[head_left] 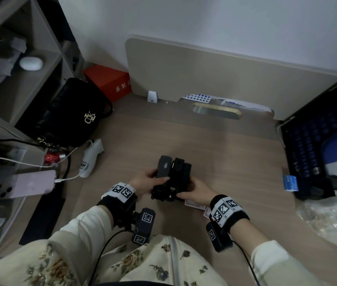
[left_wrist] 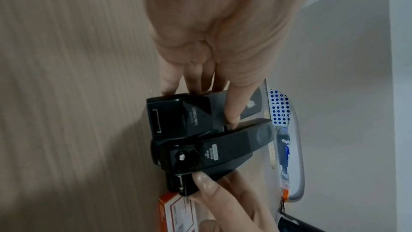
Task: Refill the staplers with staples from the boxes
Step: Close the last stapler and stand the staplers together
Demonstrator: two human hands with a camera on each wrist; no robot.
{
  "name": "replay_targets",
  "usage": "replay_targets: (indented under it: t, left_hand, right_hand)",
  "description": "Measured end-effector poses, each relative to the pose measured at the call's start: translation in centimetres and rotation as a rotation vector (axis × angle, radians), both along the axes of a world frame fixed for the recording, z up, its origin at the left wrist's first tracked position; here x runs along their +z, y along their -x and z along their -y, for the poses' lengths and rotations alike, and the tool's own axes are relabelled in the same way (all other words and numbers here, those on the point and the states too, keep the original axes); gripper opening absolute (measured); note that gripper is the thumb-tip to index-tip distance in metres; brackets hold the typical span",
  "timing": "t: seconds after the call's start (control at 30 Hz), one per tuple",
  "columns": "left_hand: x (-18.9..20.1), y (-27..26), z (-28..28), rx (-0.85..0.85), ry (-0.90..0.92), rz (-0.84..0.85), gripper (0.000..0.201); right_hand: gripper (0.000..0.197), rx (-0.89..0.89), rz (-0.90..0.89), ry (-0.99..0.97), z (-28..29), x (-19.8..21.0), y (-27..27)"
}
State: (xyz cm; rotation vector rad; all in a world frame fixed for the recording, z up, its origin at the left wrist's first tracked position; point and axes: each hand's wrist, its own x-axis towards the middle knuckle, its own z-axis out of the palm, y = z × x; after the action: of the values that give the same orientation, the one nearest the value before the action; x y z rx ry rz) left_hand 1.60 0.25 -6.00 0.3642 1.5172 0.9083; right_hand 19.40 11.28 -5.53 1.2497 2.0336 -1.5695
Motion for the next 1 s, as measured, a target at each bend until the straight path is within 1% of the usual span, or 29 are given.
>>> replay_targets:
  t: [0.07,0.2,0.23,0.33,0.37,0.47,0.63,1.0]
  left_hand:
    - [0.0,-0.2,0.0,0.013,-0.014,0.011,0.045]
    - [-0.4,-0.4,-0.4,0.025,-0.040,-0.019,0.048]
    - [-0.5,-0.6,-0.6,0.030,-0.044,-0.015,0.048]
    - [-0.3,-1.0,-1.5,0.036,-0.056,-0.019,0.048]
    - [-0.3,-1.1,-1.8,0.035,-0.057,-0.022,0.048]
    - [-0.3,-1.1,-2.8,0.037,-0.057,-0.022,0.051]
    - [-0.2,-1.3,-3.6,0.085,-0.073,-0.040,0.047]
    - [0.1,-1.1,-3.6,0.068,-0.072,-0.050,0.045]
  right_hand:
    - [0.089,0.010,-0.005,-0.012,-0.2,-0.1,0.0]
    - [0.094,0.034,-0.047,-0.030,-0.4,-0.3,-0.1]
    - [0.092,0.037,-0.054,-0.039,-0.5,-0.4,-0.1]
    - [0.072,-0.012,-0.082,-0.098,-0.8,-0.3,-0.1]
    - [0.070,-0.031,-0.078,-0.116,-1.0,-0.2,-0.1]
    - [0.069,-0.055,-0.054,-0.138,-1.4,-0.1,-0.2]
    - [0.062,-0.068,-0.049,-0.171,-1.8,0.3,-0.3]
    - [0.059,-0.081,-0.066,-0.190,-1.5,0.1,-0.2]
